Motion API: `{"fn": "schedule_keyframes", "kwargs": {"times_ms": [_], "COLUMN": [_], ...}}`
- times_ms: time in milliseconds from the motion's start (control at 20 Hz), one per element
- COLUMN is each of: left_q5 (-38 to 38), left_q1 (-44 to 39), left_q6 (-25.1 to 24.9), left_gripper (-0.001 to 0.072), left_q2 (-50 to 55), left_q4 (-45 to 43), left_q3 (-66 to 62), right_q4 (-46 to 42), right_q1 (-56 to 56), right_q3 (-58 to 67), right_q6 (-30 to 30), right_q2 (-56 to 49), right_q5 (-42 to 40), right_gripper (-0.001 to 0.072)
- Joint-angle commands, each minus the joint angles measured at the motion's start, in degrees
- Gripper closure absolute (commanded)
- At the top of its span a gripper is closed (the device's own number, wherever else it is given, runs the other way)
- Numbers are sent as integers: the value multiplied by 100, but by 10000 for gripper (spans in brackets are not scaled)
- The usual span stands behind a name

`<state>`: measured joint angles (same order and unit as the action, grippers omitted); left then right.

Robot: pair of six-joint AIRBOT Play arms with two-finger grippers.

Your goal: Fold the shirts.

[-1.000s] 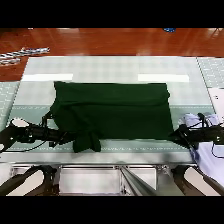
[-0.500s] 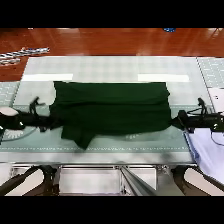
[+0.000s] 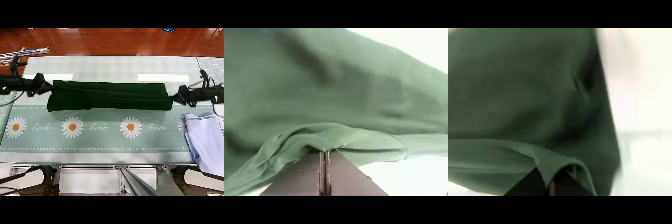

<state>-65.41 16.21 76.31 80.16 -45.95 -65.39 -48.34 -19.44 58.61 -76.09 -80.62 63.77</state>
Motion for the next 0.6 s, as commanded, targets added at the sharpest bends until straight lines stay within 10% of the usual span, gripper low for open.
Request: {"fn": "schedule_keyframes", "kwargs": {"times_ms": [0, 550], "left_q5": [35, 48], "left_q1": [-334, -374], "left_q6": [299, 688], "left_gripper": [691, 691], "left_q2": [1040, 2570], "left_q4": [9, -162], "left_q3": [-927, -1923], "right_q4": [2, 522], "right_q1": [376, 444], "right_q3": [1005, 1849], "right_q6": [-240, -306], "right_q2": [-800, -2028], "right_q5": [-341, -846], "right_gripper": [681, 680]}}
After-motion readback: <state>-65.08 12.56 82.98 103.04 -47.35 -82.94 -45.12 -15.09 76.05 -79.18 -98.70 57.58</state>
